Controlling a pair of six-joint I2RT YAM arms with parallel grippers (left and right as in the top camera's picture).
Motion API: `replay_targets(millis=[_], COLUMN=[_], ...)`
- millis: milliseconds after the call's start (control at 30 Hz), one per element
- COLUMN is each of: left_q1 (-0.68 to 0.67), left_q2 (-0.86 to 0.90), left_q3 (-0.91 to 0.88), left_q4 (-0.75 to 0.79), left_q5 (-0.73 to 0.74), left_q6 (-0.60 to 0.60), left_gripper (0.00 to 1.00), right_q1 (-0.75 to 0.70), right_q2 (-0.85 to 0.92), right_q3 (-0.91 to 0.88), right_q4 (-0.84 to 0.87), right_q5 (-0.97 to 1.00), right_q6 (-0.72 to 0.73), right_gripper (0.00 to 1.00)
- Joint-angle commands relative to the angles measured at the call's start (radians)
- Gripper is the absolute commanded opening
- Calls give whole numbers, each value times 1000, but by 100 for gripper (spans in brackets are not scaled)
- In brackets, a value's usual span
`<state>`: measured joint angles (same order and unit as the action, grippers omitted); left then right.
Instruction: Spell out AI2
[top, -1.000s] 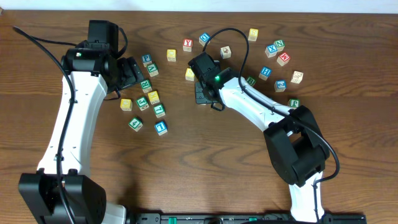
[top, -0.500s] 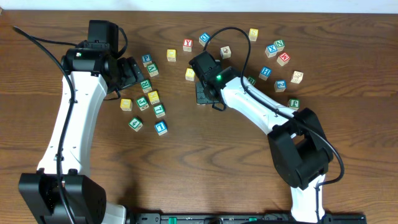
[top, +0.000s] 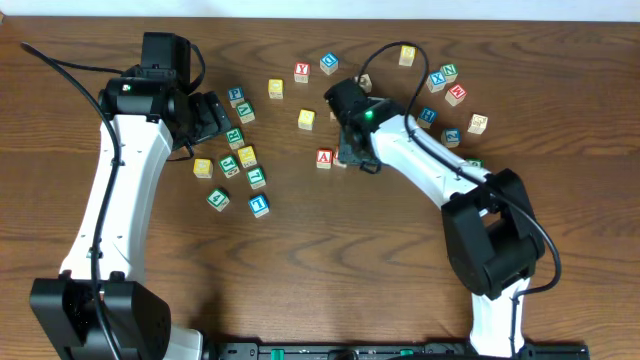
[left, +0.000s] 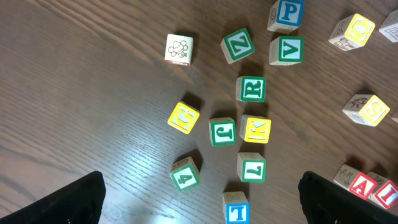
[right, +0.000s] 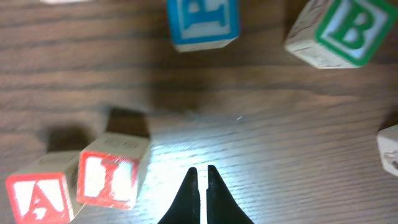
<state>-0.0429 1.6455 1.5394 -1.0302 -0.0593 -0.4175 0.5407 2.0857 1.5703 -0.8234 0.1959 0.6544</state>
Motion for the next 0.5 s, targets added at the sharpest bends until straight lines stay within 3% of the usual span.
replay_targets(millis=[0, 467], left_q1=[0, 0], left_q2=[2, 2], left_q3=[9, 9], left_q4=[-5, -5], left_q5=[-20, -20], left_q6=[6, 6], left_gripper=[98, 98], right_q1=[2, 3], right_q2=[-29, -22], right_q3=[-18, -98], right_q4=[12, 147], right_q5=[19, -36], right_q6=[26, 18], right_gripper=[1, 1])
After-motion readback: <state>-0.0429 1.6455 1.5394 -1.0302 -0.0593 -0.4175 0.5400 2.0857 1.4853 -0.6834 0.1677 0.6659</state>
